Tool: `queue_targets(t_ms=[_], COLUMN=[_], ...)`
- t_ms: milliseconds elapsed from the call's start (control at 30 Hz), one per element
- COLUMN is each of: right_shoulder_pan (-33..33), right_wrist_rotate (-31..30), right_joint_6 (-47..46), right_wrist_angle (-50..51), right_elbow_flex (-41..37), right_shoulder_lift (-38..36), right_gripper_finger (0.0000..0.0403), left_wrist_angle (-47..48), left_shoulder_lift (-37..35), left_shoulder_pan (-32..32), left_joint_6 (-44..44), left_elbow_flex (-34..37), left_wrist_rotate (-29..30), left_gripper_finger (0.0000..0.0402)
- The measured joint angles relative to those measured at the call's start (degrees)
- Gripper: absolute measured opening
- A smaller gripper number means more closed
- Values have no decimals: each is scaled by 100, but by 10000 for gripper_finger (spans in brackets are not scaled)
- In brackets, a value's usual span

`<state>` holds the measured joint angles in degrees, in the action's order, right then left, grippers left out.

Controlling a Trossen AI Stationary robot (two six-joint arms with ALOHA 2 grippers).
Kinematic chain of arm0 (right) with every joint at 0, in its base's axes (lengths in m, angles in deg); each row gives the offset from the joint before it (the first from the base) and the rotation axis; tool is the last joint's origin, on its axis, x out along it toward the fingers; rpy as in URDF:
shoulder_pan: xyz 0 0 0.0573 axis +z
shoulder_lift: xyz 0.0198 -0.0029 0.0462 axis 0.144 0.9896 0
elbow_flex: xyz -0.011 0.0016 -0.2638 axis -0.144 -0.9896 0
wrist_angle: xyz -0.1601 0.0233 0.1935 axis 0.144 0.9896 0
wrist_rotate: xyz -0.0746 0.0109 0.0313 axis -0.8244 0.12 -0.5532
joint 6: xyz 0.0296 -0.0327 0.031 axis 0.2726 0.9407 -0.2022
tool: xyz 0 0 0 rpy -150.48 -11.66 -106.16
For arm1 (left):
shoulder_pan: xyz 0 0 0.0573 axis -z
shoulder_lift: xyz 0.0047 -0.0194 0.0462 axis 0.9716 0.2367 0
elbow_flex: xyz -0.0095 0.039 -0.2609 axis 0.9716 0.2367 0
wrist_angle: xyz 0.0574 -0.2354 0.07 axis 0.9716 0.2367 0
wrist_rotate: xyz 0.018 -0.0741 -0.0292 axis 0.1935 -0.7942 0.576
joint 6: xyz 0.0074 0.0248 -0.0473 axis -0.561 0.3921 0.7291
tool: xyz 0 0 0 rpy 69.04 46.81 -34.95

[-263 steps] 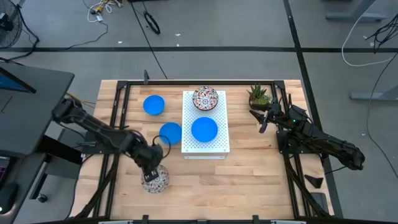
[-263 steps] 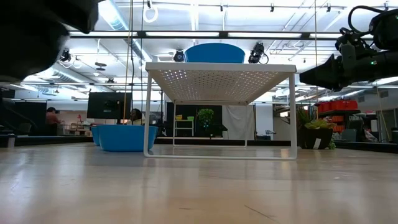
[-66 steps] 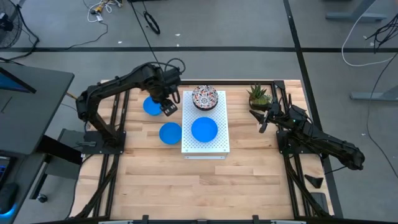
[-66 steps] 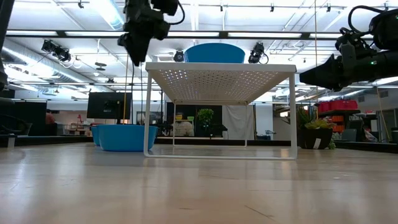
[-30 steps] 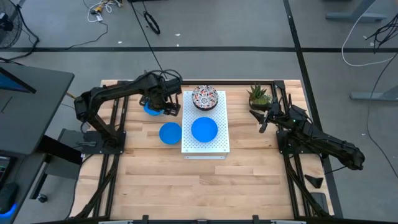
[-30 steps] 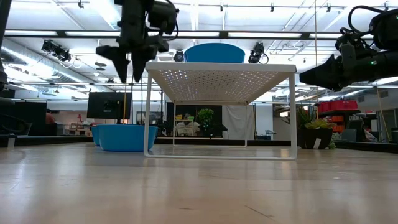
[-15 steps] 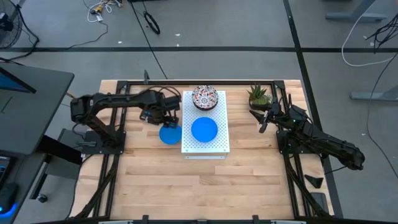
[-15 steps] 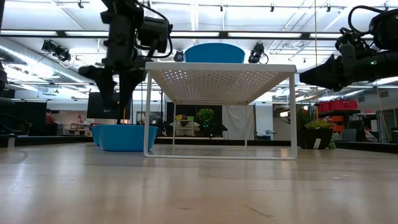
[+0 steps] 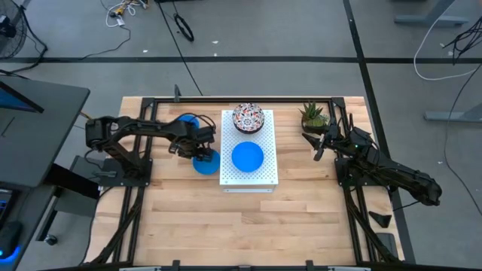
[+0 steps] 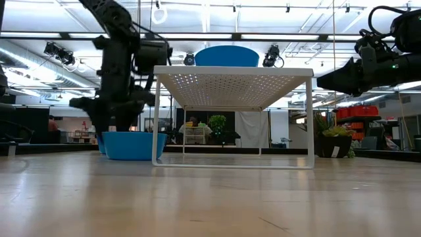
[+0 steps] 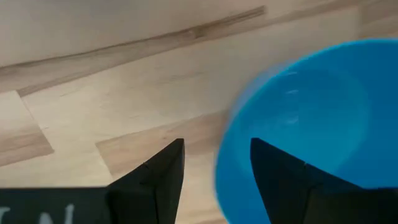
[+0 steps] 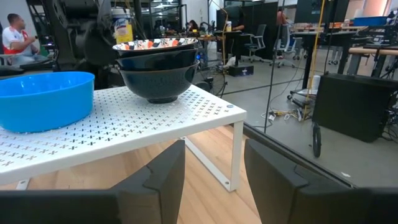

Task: Pick & Place Mini bowls
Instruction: Stack the bottom blue bowl on top of the other blue bowl on the shelf

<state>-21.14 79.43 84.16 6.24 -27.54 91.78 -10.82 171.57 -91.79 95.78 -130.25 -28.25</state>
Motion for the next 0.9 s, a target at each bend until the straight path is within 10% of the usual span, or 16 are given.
queue_targets(t_ms=[433, 900], right_shoulder_pan=[1, -1], right_wrist_rotate=[1, 1], right_joint_6=[-2, 0], right_wrist_angle=[0, 0], right_elbow_flex=[0, 0], right_shoulder_lift=[2, 0], right_gripper_finger=[169, 169], left_wrist_angle=[-655, -716], left_shoulder_lift=[1, -48], left_shoulder_pan=[0, -4], left_joint_6=[190, 297], left_elbow_flex=[425, 425], left_wrist_rotate=[4, -451], left_gripper_finger=[183, 63])
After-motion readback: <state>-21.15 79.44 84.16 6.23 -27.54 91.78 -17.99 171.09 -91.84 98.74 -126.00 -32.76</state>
